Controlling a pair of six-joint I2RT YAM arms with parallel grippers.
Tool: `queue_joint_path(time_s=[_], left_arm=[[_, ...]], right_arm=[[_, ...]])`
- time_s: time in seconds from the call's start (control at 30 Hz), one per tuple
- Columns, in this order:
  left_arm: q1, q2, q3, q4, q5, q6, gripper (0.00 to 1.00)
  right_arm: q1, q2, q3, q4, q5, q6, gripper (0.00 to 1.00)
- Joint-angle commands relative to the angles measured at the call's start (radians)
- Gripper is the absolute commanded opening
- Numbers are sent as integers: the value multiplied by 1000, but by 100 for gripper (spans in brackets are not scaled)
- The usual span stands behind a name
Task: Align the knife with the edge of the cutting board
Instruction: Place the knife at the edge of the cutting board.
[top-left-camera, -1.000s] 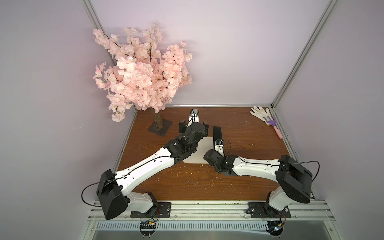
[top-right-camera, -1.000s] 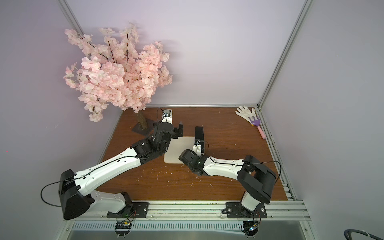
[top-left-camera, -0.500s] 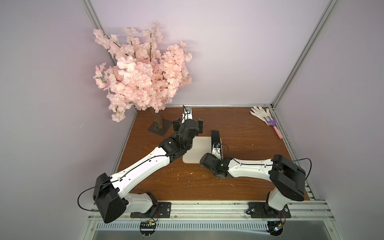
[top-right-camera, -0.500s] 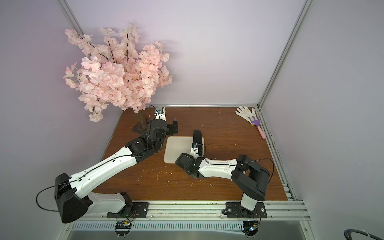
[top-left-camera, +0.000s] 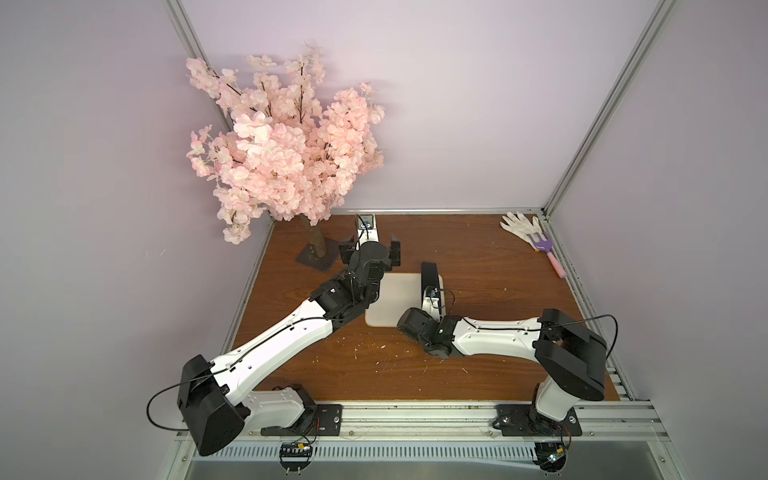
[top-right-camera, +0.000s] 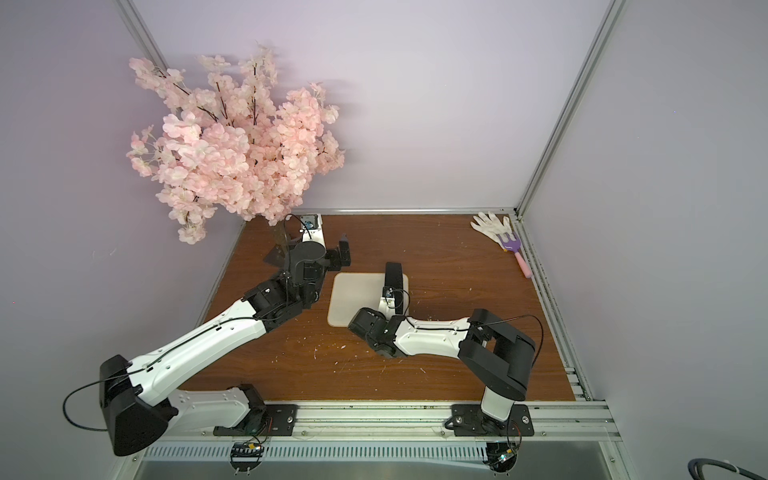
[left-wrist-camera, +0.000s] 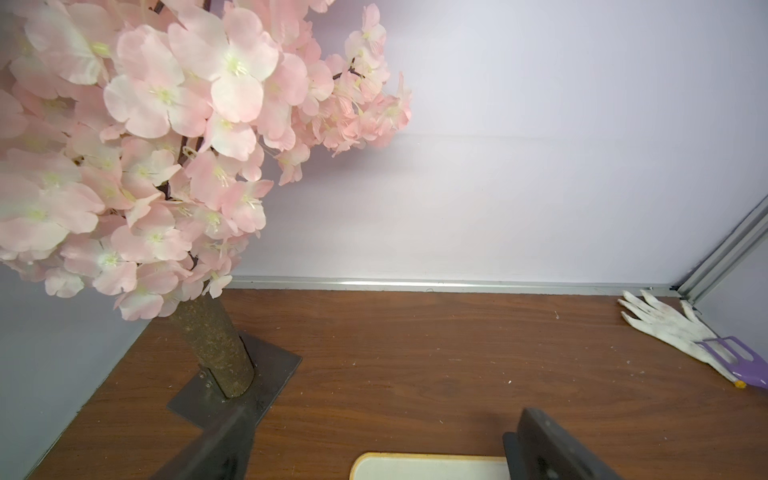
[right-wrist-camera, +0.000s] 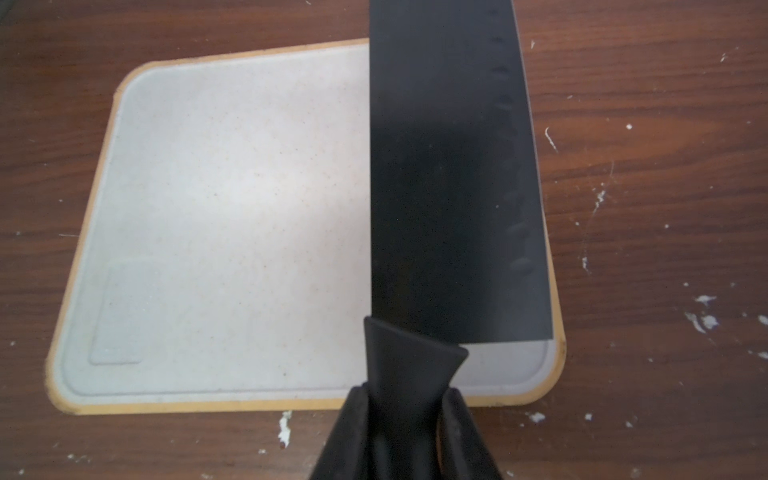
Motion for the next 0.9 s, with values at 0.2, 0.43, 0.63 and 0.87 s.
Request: queue_joint_path(time_s=[0.2,0.43,0.63,0.87], left_arm=[[46,0,-4,15,16,-8,100],[74,2,-2,10,34,-19,100],[94,6,1,4,49,-30,100],[100,5,0,2,59,-38,100]], right_arm=[[7,-30,-19,6,25,19,0],[8,-44,-49,13,17,34,0],[15,-41,-61,13,13,42,0],[15,-30,-61,17,8,41,0]])
